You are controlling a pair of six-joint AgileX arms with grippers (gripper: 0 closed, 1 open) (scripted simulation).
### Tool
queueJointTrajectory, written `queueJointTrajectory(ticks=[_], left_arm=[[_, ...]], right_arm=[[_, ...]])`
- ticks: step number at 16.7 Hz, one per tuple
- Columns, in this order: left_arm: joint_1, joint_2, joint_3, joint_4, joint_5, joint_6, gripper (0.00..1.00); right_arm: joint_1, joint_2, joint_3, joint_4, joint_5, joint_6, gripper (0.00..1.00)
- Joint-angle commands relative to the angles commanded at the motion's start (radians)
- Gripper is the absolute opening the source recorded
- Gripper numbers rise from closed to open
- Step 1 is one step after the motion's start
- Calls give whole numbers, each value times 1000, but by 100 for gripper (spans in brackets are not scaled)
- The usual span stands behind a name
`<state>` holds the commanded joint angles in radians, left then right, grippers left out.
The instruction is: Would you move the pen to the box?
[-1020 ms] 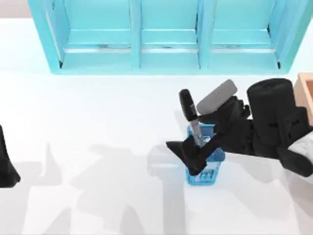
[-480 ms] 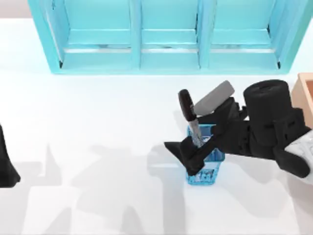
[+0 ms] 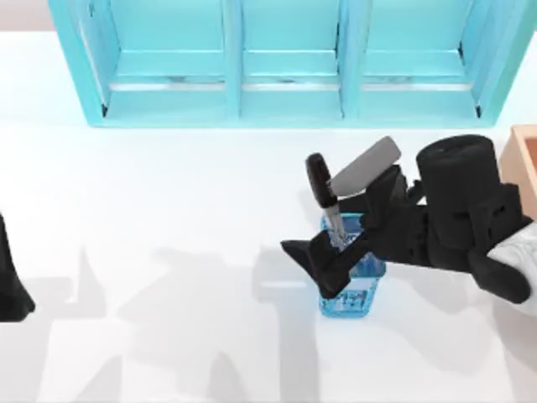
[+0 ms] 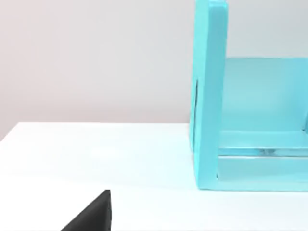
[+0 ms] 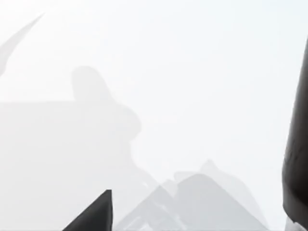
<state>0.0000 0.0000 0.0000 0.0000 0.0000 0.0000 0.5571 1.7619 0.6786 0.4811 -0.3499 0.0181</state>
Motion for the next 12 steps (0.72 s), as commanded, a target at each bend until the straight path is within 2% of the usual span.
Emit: queueJointTrajectory(ticks=[1, 2, 12], left_arm=[[0, 0, 0, 0, 0, 0, 100], [0, 0, 0, 0, 0, 0, 100], [0, 0, 0, 0, 0, 0, 100]], right_arm=[[0, 0, 0, 0, 0, 0, 2], [0, 0, 0, 0, 0, 0, 0], [-6, -11, 12, -15, -13, -4, 0]])
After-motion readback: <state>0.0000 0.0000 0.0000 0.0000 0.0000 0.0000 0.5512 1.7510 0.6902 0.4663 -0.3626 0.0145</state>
